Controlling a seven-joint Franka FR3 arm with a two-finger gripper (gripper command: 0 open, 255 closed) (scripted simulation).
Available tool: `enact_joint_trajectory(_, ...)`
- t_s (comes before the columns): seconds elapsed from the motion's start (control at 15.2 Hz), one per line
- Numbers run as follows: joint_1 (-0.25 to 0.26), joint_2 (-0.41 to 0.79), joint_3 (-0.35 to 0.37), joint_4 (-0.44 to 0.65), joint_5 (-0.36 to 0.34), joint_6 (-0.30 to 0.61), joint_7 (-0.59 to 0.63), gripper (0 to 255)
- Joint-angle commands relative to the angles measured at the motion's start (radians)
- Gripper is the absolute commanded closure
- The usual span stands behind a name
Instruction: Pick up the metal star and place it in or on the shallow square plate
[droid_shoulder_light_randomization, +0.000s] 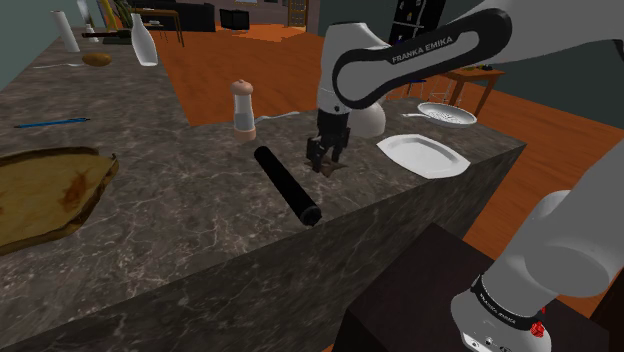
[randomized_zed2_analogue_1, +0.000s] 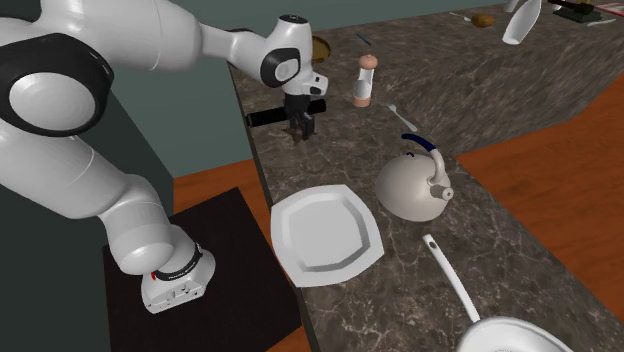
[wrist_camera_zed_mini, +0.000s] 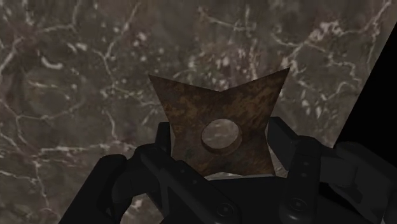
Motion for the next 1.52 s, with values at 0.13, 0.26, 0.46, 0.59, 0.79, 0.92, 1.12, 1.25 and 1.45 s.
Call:
enact_joint_trajectory(0.13,0.0,-0.016,-0.001,0.037,0.002,-0.053,-0.001,255)
enact_joint_trajectory(0.26,0.0,-0.024,-0.002,0.056,0.003,-0.08,-0.002,255)
enact_joint_trajectory(0.46,-0.001,-0.034,-0.003,0.086,0.005,-0.12,-0.003,255)
enact_joint_trajectory(0.59,-0.001,-0.04,-0.004,0.107,0.005,-0.147,-0.004,255)
enact_joint_trajectory(0.79,-0.028,-0.105,-0.044,0.038,0.009,-0.144,-0.073,255)
enact_joint_trajectory(0.92,-0.045,-0.144,-0.073,-0.002,0.007,-0.144,-0.119,255)
enact_joint_trajectory(1.12,-0.072,-0.197,-0.119,-0.054,-0.002,-0.146,-0.189,255)
enact_joint_trajectory(1.25,-0.091,-0.228,-0.15,-0.083,-0.011,-0.148,-0.235,255)
enact_joint_trajectory(1.45,-0.121,-0.267,-0.199,-0.118,-0.028,-0.153,-0.305,255)
